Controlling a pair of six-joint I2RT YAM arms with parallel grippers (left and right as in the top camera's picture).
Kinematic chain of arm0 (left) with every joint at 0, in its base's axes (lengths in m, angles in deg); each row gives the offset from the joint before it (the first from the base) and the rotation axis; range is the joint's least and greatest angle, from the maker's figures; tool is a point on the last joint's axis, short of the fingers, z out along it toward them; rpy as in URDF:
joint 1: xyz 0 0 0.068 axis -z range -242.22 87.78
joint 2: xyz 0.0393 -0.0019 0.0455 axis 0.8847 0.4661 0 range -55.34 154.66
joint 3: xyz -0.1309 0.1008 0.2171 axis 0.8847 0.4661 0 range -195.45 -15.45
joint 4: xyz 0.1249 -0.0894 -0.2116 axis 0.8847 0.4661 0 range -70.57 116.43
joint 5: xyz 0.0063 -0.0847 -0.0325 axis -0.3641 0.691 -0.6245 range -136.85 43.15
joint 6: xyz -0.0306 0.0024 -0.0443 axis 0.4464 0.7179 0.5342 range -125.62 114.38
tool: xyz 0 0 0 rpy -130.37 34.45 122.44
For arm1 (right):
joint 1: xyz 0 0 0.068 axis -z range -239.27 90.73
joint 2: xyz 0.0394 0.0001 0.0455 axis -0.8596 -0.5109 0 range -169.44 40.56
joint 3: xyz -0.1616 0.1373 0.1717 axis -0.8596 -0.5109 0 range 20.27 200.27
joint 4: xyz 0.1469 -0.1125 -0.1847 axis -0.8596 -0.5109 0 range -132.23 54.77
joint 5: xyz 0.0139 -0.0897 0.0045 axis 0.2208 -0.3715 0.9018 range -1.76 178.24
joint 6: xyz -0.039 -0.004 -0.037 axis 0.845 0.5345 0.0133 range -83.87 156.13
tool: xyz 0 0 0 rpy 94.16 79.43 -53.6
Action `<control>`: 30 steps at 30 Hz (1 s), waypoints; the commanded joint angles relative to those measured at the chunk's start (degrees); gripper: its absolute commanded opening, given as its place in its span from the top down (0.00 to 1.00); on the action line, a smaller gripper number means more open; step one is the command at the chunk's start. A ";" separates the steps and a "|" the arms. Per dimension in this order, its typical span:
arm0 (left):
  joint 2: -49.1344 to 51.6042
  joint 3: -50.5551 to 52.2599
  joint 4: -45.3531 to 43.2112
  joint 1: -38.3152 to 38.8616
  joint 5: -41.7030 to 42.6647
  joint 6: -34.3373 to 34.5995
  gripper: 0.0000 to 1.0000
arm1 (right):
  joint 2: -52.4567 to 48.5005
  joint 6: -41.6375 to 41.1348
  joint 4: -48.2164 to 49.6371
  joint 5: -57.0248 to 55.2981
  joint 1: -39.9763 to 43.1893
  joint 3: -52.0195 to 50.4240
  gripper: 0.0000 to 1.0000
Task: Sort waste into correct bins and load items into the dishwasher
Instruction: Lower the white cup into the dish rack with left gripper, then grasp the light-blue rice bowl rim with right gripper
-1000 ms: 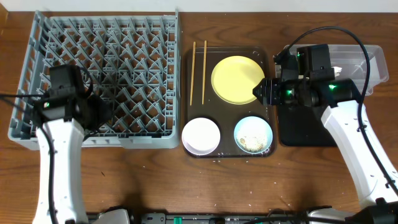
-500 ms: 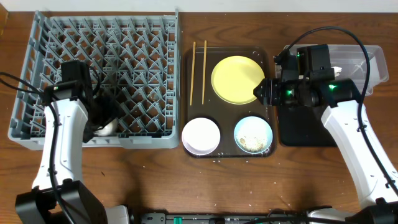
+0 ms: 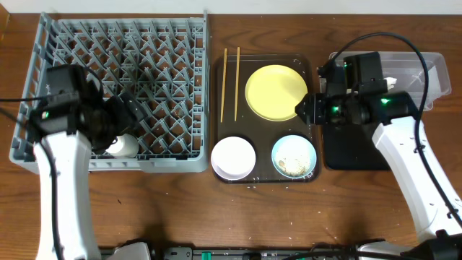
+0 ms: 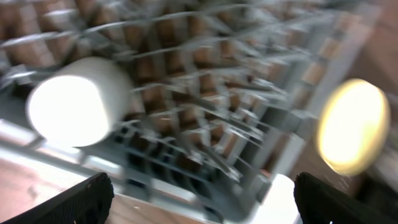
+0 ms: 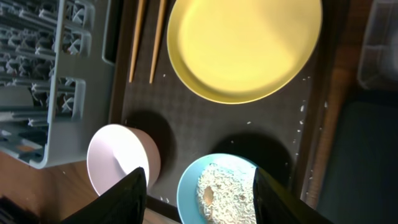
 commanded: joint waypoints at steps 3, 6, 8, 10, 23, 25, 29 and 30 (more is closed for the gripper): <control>-9.40 -1.60 0.79 1.68 17.66 -17.22 0.07 | 0.04 1.95 -0.24 -6.49 -7.21 0.37 0.45; -14.14 -1.60 0.83 4.28 18.14 -18.86 0.06 | -0.15 1.60 -0.50 -12.74 -12.26 0.31 0.44; -16.76 -1.57 0.85 6.38 18.14 -20.02 0.06 | -0.61 -1.09 -0.83 -16.02 -15.17 0.13 0.45; -19.12 -1.57 0.85 8.72 18.08 -21.05 0.06 | -1.38 -4.42 -0.92 -18.49 -17.62 -0.26 0.46; -21.97 -1.55 0.94 12.74 15.76 -20.96 0.06 | -13.20 -5.90 16.72 -19.23 -21.68 2.73 0.56; -21.97 -1.55 1.07 12.74 16.00 -20.76 0.06 | -13.33 -6.08 16.57 -19.71 -21.07 2.75 0.53; -21.99 -1.55 2.38 12.74 15.98 -20.79 0.06 | -12.48 -8.39 10.80 -19.52 -20.20 2.75 0.51; -21.97 -1.55 2.51 12.74 15.98 -20.79 0.06 | -12.48 -9.70 8.37 -19.52 -20.13 2.75 0.51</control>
